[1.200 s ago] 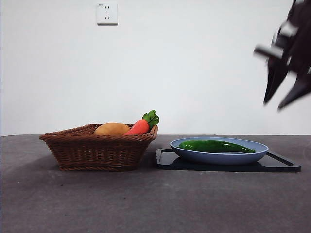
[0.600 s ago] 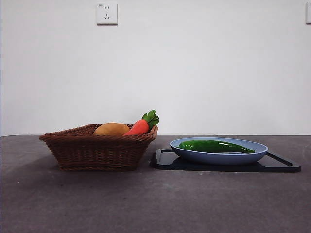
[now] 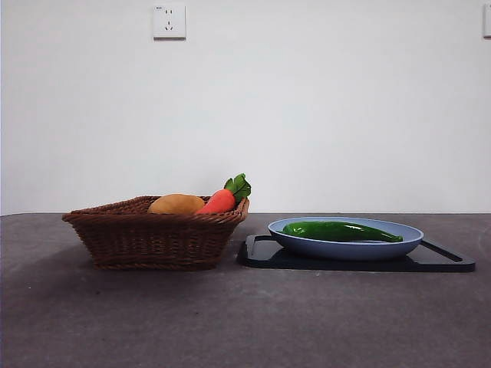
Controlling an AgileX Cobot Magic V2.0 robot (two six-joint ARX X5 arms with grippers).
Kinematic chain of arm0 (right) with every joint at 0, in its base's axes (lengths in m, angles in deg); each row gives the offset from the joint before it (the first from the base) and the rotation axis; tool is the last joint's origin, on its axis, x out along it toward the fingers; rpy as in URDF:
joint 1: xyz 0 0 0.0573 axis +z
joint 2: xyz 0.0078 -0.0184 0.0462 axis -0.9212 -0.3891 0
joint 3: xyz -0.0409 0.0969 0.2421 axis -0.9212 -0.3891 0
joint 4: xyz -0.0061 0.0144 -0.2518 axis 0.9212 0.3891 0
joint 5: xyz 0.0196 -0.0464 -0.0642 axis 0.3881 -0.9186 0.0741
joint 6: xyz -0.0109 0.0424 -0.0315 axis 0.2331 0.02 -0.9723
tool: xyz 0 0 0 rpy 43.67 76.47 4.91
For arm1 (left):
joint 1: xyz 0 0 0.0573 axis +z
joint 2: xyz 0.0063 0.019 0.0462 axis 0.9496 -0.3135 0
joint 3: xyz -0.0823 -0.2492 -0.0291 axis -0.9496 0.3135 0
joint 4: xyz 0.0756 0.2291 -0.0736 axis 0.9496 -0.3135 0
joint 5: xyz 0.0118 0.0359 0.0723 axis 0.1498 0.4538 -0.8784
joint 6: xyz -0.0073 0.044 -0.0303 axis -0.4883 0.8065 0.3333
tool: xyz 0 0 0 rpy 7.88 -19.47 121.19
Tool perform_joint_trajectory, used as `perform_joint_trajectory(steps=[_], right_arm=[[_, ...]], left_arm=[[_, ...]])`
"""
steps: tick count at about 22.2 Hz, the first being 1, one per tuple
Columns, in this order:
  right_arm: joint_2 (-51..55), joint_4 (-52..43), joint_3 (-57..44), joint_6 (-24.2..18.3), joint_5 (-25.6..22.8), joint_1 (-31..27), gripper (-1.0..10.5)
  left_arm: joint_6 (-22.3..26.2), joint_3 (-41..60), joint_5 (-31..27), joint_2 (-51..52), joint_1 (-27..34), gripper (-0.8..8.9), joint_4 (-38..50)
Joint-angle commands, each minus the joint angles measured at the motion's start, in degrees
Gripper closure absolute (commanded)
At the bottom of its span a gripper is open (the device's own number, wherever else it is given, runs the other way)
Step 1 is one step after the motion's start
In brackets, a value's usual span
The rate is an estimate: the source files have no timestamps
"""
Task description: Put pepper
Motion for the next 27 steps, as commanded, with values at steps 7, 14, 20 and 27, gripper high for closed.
perform_joint_trajectory(steps=[7,14,20,27], right_arm=[[-0.26,0.94,1.05,0.85,-0.02,0.2,9.4],[-0.26,0.92,1.05,0.85,-0.04,0.2,9.4],[-0.26,0.92,1.05,0.85,-0.13,0.2,9.4],[-0.26,0.92,1.05,0.85,-0.15,0.2,9.4]], left_arm=[[0.52,-1.2,-0.09,-0.35,-0.59,8.05,1.84],[7.21,-1.07,-5.33,0.81,2.01,8.06,6.25],[12.74,7.26,-5.75,11.98,20.46,8.05,32.63],[12.76,35.12,-6.16,31.23,37.68,8.05,58.27]])
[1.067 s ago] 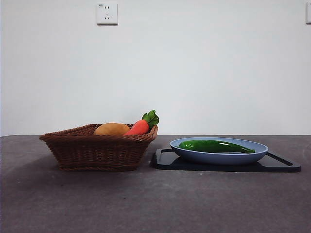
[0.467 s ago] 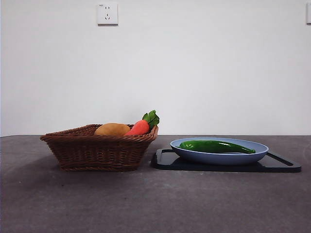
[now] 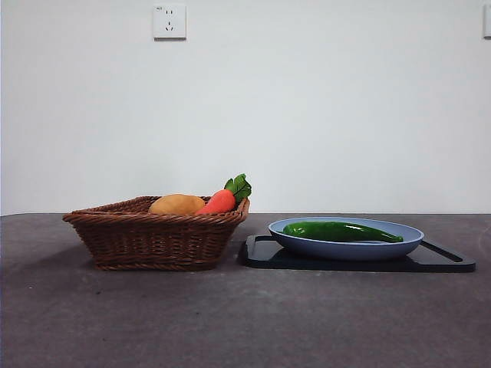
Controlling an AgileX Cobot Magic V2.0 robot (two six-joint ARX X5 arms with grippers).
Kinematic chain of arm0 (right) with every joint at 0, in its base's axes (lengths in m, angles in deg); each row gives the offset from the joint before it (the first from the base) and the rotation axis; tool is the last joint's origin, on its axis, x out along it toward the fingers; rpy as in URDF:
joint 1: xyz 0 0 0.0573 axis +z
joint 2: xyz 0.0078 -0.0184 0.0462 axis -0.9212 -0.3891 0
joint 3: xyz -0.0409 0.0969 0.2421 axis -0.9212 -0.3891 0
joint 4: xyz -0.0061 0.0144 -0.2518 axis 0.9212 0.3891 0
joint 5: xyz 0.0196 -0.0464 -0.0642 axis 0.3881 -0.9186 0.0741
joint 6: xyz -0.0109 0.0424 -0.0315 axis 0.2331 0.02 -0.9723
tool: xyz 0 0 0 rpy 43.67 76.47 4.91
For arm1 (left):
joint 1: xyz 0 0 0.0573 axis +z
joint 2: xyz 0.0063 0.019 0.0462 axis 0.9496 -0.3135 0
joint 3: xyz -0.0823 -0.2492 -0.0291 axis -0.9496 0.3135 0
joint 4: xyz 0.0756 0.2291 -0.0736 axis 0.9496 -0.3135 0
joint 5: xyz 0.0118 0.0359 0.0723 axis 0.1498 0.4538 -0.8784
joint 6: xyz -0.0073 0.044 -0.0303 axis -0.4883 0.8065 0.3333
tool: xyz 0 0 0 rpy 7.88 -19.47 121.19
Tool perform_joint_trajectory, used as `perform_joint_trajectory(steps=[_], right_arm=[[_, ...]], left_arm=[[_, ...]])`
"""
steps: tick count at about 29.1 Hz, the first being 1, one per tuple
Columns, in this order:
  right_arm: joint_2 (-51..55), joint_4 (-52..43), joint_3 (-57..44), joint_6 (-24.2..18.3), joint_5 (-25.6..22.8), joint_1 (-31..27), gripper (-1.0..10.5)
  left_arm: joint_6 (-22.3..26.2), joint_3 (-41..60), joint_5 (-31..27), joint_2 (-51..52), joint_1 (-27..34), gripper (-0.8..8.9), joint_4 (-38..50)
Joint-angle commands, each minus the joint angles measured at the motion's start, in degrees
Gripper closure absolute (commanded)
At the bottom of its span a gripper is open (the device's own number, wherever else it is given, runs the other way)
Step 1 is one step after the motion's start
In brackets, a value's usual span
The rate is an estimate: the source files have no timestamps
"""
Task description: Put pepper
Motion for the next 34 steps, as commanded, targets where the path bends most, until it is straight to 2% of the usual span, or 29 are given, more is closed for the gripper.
perform_joint_trajectory(steps=[1,6,15,23,30,34], right_arm=[[-0.33,0.92,1.05,0.5,-0.11,0.2,9.4],[-0.31,0.92,1.05,0.5,-0.11,0.2,9.4],[-0.33,0.92,1.05,0.5,-0.11,0.2,9.4],[-0.33,0.92,1.05,0.48,-0.11,0.2,9.4],[-0.33,0.92,1.05,0.48,-0.11,0.2,9.4],[-0.33,0.92,1.05,0.5,-0.11,0.2,9.4]], left_arm=[[0.72,8.68,-0.13,5.38,4.24,8.05,4.31],[-0.15,22.34,-0.02,14.08,9.16,8.05,6.47],[-6.58,39.91,0.09,23.37,10.82,8.05,6.23],[-8.9,48.15,0.13,27.45,10.82,8.05,5.53],[-10.36,51.89,0.07,29.79,10.8,8.05,4.9],[-11.19,52.26,0.11,30.58,10.82,8.05,1.42]])
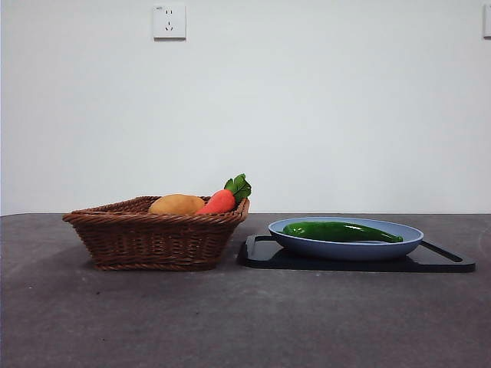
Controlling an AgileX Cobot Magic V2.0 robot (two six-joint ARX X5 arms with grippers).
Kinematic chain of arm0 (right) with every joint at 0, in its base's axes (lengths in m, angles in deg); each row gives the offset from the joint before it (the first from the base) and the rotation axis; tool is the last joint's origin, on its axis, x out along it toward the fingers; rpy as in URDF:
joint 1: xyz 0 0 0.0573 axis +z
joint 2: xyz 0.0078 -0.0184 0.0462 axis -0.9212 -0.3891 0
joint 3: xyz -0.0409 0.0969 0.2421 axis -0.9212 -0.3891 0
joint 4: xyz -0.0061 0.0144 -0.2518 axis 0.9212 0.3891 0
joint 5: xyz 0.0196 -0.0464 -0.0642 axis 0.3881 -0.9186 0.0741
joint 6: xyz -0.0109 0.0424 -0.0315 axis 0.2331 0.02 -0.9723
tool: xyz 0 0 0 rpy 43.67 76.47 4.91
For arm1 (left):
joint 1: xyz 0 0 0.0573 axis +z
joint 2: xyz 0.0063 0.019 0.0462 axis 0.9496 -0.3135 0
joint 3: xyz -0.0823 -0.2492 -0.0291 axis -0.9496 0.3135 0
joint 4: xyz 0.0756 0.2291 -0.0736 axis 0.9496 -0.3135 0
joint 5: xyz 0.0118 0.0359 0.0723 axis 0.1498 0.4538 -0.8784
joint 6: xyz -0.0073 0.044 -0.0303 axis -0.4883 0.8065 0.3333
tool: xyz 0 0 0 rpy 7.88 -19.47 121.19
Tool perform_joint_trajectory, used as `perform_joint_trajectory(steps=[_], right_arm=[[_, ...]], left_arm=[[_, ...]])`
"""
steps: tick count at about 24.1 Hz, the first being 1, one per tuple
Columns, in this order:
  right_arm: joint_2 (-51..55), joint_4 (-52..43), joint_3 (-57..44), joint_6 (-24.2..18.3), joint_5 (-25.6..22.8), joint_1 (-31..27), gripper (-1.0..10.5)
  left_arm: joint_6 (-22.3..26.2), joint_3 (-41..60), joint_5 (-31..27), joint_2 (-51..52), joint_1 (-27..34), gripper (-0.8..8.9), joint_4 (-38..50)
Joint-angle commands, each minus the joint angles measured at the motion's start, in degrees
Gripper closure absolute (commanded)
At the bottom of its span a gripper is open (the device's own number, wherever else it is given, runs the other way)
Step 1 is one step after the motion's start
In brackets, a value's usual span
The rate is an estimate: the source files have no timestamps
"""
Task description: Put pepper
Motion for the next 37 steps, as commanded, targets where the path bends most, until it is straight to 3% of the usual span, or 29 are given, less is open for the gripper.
perform_joint_trajectory(steps=[1,5,8,30,33,37], right_arm=[[-0.33,0.92,1.05,0.48,-0.11,0.2,9.4],[-0.33,0.92,1.05,0.48,-0.11,0.2,9.4],[-0.33,0.92,1.05,0.48,-0.11,0.2,9.4],[-0.33,0.92,1.05,0.48,-0.11,0.2,9.4],[-0.33,0.9,1.05,0.0,-0.11,0.2,9.4],[1.6,-4.46,0.92,-3.76,-0.35,-2.91,9.4]], left_arm=[[-1.62,0.61,0.04,0.39,0.17,8.05,-2.19],[-4.52,0.61,0.76,0.39,0.15,8.05,-8.37],[-6.29,0.59,4.39,0.39,0.15,8.05,-8.63],[-6.14,0.59,5.88,0.24,0.15,8.05,-6.91],[-6.14,0.59,5.88,0.24,0.15,8.05,-6.91],[-6.14,0.59,5.88,0.24,0.15,8.05,-6.93]])
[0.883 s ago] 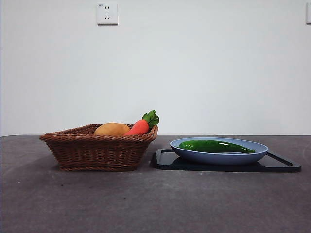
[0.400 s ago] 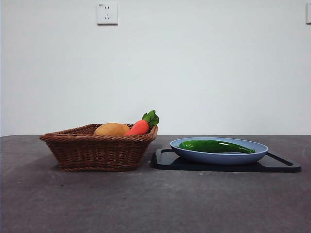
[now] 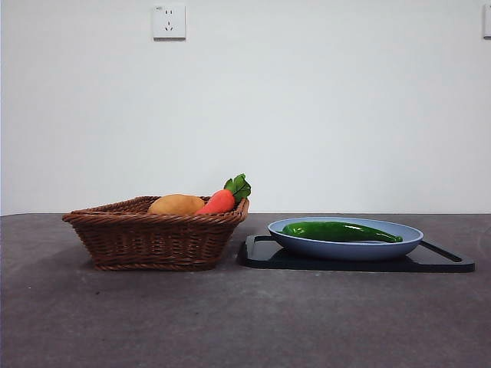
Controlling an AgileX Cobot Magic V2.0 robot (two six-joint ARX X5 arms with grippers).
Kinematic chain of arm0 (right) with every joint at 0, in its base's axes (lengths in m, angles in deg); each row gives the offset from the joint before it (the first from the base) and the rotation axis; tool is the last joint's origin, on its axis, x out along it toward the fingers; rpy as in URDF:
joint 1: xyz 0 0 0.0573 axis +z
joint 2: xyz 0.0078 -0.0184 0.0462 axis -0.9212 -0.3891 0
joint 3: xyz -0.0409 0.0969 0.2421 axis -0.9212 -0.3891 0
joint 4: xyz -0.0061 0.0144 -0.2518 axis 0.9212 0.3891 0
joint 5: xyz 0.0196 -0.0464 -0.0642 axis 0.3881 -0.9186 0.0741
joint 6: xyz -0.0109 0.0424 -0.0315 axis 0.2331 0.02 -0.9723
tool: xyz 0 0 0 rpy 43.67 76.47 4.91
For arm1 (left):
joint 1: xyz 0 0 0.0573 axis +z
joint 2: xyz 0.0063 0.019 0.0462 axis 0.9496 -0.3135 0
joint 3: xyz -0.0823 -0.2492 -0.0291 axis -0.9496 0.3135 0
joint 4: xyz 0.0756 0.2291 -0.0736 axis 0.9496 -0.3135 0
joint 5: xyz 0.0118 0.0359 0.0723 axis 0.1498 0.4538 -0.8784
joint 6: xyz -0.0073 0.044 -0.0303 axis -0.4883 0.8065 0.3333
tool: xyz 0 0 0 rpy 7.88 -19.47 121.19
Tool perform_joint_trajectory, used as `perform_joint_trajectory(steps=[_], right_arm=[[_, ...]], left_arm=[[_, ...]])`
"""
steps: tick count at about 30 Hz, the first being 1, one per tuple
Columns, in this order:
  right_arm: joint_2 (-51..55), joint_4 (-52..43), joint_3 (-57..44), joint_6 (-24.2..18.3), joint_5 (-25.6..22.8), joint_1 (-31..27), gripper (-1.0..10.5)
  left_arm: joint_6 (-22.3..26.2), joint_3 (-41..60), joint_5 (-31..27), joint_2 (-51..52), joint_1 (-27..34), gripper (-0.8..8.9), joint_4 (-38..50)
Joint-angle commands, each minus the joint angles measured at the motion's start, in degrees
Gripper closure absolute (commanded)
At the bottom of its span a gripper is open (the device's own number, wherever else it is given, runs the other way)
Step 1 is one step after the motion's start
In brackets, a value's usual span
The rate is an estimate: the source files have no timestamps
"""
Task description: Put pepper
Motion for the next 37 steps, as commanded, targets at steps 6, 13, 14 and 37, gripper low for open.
perform_joint_trajectory(steps=[6,13,14,37], right_arm=[[9.33,-25.24,-5.29,-0.81,0.5,-10.75,9.4],[21.92,-48.96,-26.08,-1.42,0.0,-18.14,9.4],[23.93,-52.81,-29.75,-1.62,0.0,-18.75,9.4],[50.8,-73.02,-76.19,0.2,-6.16,-20.15,9.4]], left_arm=[[-0.42,0.59,0.31,0.13,0.15,8.05,0.57],[-0.42,0.59,0.31,0.13,0.15,8.05,0.57],[-0.42,0.59,0.28,0.13,0.15,8.05,0.59],[-0.42,0.59,0.31,0.13,0.15,8.05,0.57]])
